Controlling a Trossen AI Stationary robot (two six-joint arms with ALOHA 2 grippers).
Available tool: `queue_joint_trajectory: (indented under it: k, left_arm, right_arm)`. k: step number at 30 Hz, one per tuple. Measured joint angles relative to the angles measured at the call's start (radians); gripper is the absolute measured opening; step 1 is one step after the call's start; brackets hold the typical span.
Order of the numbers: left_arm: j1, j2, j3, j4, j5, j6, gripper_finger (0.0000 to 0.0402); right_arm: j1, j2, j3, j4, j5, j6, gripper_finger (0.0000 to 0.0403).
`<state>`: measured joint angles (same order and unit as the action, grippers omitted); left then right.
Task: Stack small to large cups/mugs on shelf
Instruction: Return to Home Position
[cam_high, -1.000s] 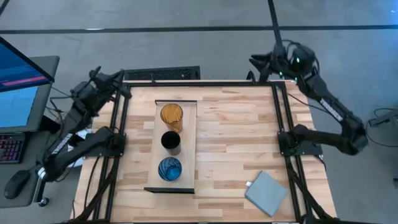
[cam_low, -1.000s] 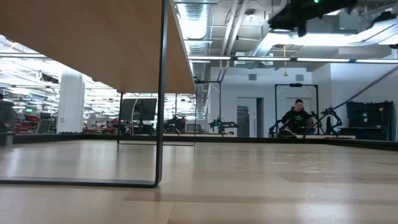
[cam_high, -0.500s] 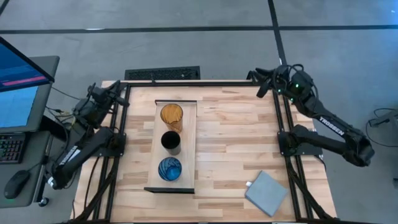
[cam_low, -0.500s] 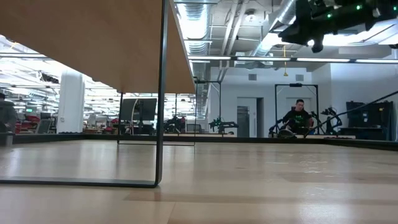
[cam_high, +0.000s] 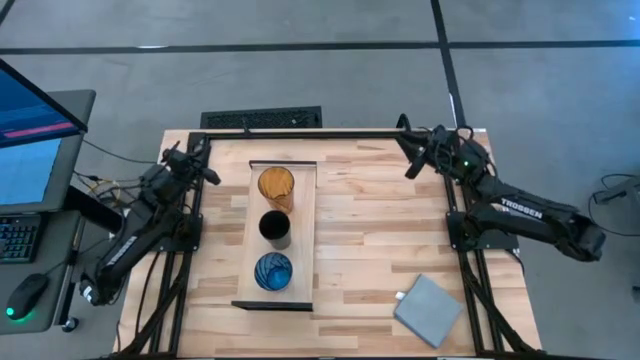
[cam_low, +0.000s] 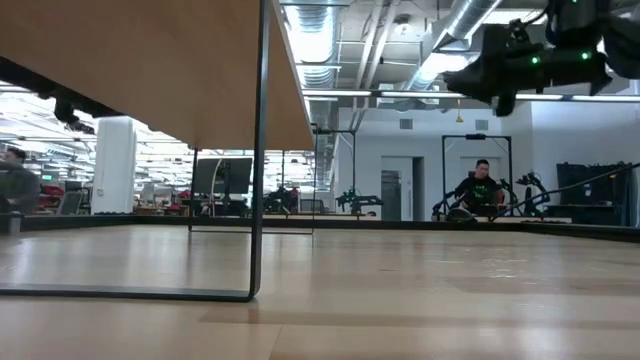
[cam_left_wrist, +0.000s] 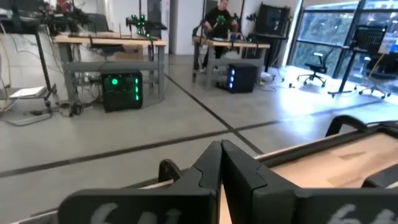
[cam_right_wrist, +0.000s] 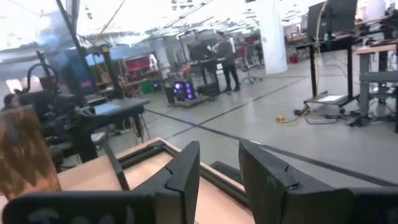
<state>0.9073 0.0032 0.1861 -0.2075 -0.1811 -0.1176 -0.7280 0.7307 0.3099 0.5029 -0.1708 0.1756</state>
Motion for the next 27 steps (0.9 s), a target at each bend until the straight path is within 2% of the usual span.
queue_joint_trajectory:
  k: [4,16,21,27]
  left_arm:
    - [0.0,-0.001,-0.04,0.053,0.016,-0.009,0.0]
    - [0.0,0.0,-0.046,0.041,-0.019,0.009,0.0]
    - [0.0,-0.001,-0.068,0.067,-0.034,-0.001,0.0]
    - [0.0,0.005,-0.152,0.212,-0.014,-0.033,0.0]
  right_arm:
    - [0.019,-0.003,-0.075,0.088,0.046,0.032,0.0134]
    - [0.037,-0.012,-0.221,0.312,0.047,0.046,0.0134]
    - [0.037,-0.012,-0.234,0.318,0.07,0.063,0.0134]
    - [0.037,-0.012,-0.234,0.321,0.07,0.063,0.0134]
